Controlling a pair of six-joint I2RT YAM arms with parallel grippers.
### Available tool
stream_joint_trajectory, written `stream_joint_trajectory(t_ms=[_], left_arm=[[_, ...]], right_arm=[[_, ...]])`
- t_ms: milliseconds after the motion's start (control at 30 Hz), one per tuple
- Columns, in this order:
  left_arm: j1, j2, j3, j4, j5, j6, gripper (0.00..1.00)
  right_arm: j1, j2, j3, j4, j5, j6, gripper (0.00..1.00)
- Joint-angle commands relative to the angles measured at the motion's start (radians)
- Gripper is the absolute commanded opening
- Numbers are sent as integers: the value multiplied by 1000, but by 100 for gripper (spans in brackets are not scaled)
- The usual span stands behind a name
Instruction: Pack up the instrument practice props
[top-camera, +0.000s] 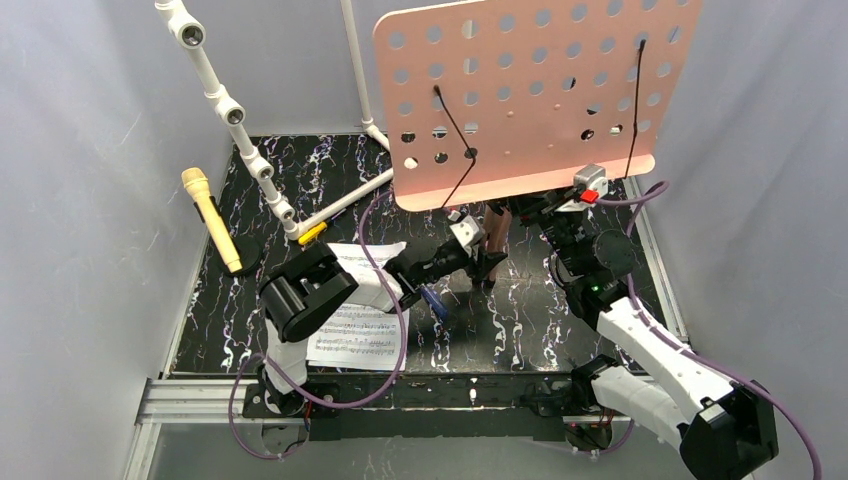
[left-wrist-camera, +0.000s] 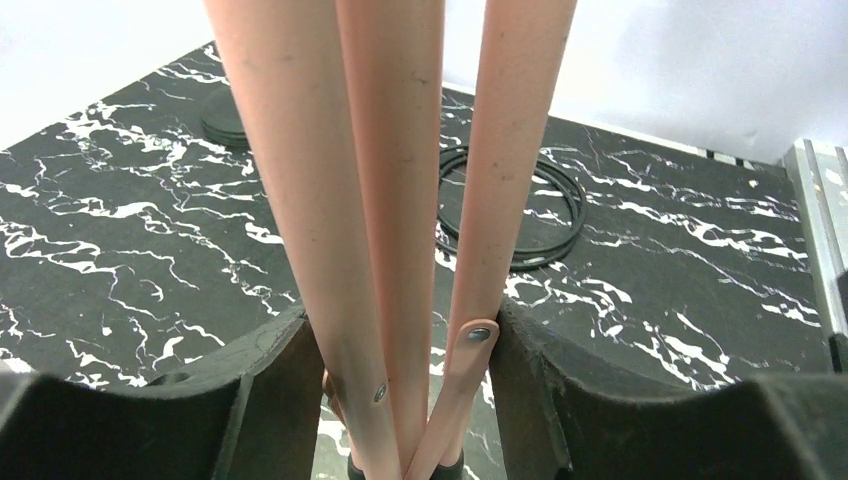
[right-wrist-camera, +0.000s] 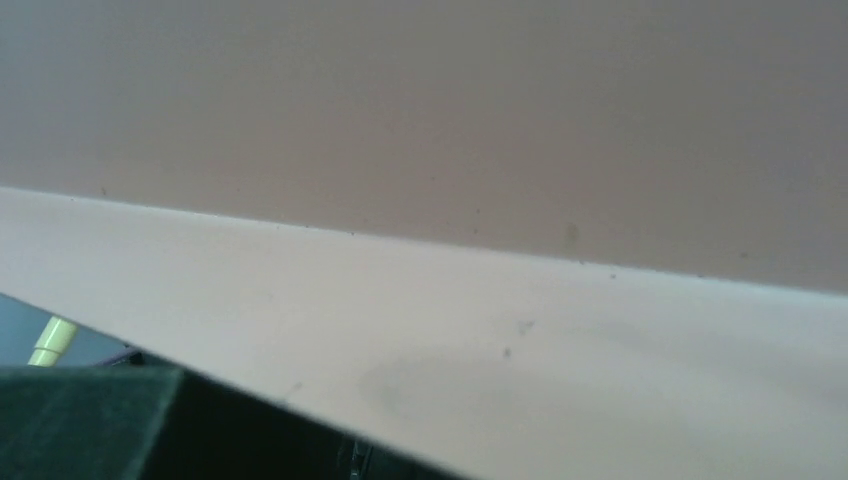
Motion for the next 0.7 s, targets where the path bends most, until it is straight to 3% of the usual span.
stream_joint_trajectory(t_ms=[0, 133, 333, 667], left_arm=[[13, -142, -23, -61, 109, 86, 0], [47, -207, -35, -135, 142, 131, 0], [120, -275, -22, -197, 199, 150, 0], [143, -418, -4, -415, 265, 323, 0]], right_arm=[[-13, -49, 11, -21, 121, -41, 11], [-13, -87, 9, -65, 146, -40, 1], [-13, -125, 21, -128, 149, -3, 1], [-13, -213, -29, -155, 233, 122, 1]])
